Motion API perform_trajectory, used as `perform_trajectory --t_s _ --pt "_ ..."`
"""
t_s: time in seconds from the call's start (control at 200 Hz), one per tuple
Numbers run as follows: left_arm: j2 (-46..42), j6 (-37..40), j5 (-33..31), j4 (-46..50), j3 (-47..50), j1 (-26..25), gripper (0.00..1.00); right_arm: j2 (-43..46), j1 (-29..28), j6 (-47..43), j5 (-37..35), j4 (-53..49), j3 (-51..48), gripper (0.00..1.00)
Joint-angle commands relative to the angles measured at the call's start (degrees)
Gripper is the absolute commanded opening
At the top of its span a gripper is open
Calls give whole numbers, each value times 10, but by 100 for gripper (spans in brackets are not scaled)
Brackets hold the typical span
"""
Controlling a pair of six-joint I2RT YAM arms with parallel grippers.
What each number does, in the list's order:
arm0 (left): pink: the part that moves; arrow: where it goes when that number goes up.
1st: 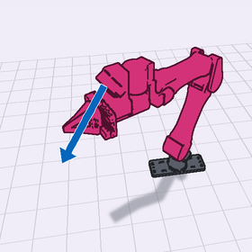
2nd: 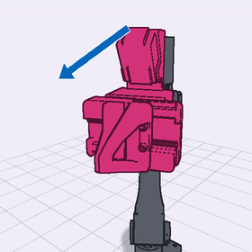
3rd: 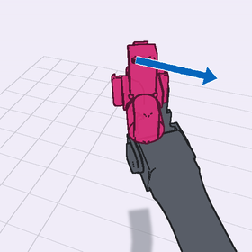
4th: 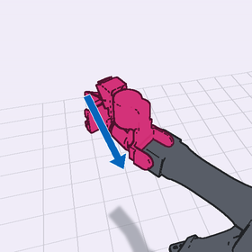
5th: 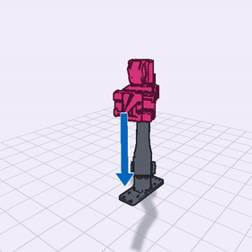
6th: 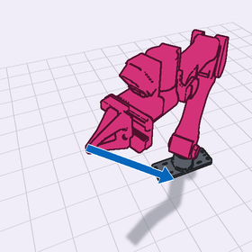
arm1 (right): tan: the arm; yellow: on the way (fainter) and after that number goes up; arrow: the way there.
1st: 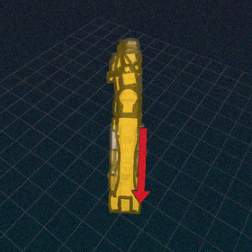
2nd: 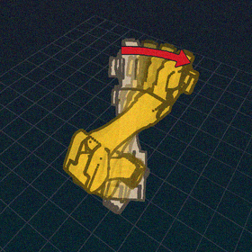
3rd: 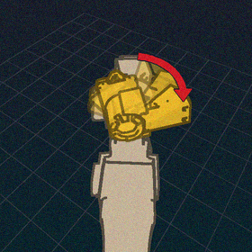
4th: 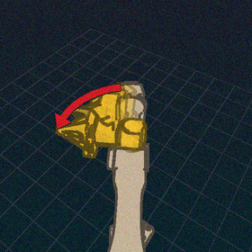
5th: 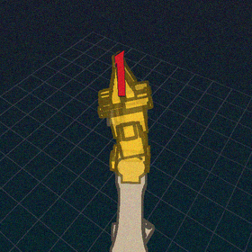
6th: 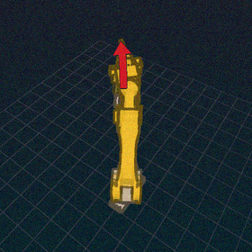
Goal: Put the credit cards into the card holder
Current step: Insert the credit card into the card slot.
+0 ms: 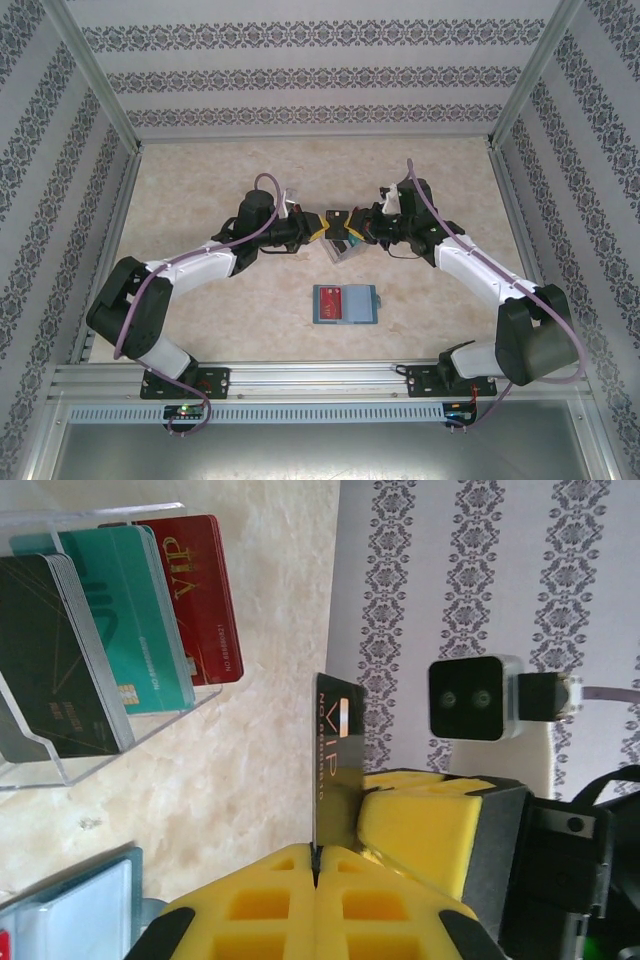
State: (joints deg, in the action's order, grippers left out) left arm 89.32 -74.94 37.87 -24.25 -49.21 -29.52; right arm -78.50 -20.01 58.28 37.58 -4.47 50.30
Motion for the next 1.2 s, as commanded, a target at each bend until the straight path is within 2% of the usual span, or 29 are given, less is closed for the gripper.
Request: perform_trajectory --t_s 0.0,0.09,0.315,0.46,0.59,0.679,0.794,0.979,1.194 --pt "-27 -61 -11 18 -8 4 0 1 2 -8 1 -9 -6 19" --pt "-39 -103 -20 33 -1 3 0 5 2 -12 -14 -17 -15 22" --pt "-55 -136 -27 119 -6 3 0 12 1 -18 -24 -18 -24 27" --pt "-52 -143 -33 109 10 3 0 28 1 -40 -48 -43 -23 28" --pt "-45 -97 -21 133 12 -3 0 53 -4 -75 -68 -66 -40 30" --pt "-54 -7 -27 152 19 -23 0 74 -18 -100 -92 -95 -62 30" --pt "-78 88 -68 206 44 -64 0 95 -43 -117 -119 -119 -103 29" --pt "-105 94 -120 134 138 -118 0 107 -88 -117 -145 -122 -167 27" --pt "-71 106 -166 62 154 -189 0 83 -102 -131 -147 -105 -206 25"
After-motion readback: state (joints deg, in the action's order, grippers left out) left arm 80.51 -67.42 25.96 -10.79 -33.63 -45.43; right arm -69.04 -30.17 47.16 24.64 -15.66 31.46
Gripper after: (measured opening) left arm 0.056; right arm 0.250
